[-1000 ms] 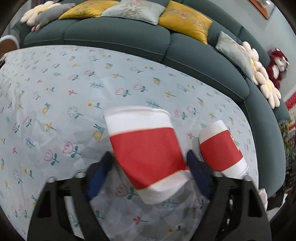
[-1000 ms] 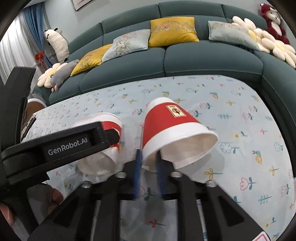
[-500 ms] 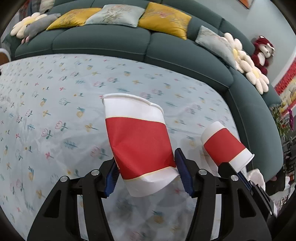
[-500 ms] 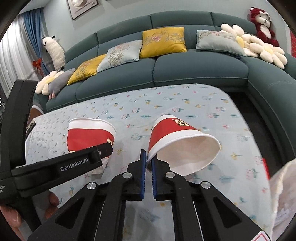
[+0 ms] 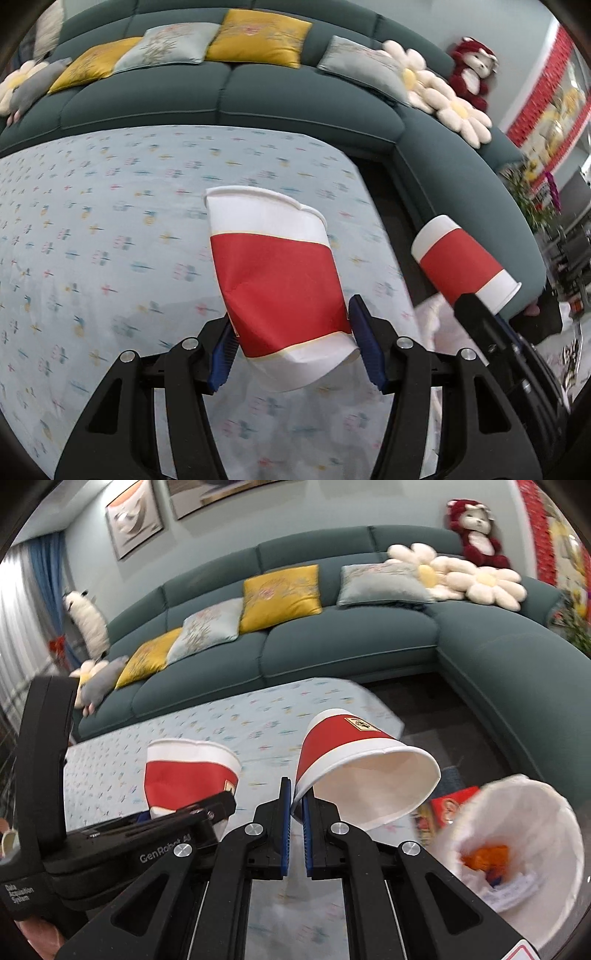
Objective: Collect trash
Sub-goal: 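Carry both cups over the wastebasket and open both tools to drop them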
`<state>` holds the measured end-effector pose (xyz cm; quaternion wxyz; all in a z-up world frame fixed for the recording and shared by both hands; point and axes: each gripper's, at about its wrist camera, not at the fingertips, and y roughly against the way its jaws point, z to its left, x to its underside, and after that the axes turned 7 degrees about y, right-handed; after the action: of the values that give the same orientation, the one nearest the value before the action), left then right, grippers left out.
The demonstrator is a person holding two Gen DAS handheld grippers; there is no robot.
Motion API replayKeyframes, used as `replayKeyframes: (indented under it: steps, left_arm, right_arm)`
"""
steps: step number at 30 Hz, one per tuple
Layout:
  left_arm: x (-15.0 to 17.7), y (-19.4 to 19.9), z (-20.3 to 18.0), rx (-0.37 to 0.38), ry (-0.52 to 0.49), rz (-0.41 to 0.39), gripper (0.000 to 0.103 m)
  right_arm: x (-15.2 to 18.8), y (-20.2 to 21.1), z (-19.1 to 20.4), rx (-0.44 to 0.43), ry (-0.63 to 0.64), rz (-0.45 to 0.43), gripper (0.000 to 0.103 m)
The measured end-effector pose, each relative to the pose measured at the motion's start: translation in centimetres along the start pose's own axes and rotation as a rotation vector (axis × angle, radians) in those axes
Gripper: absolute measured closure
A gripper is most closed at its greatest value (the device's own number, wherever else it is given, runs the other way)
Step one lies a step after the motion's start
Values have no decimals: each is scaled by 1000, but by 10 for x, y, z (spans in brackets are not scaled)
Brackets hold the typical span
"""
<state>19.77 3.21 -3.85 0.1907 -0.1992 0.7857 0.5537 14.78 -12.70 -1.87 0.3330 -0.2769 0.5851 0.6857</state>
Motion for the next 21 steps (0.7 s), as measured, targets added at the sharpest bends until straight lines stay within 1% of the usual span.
replayKeyframes:
  steps: [5,12,17,21]
  left_arm:
    - [18,2,-38,29,-52,12,48]
    - [43,3,-89,69,-134,30,48]
    - [61,-4,-122,87,-200,56,48]
    - [72,-11,-140,115,-236,92,48]
  right_arm:
    - [10,31,-42,53,-49,-21,97]
    - [24,62,-87,115,-90,-38,97]
    - [36,77,-116,148,-131,-36,97]
    - [46,83,-138,169,-160,-32,97]
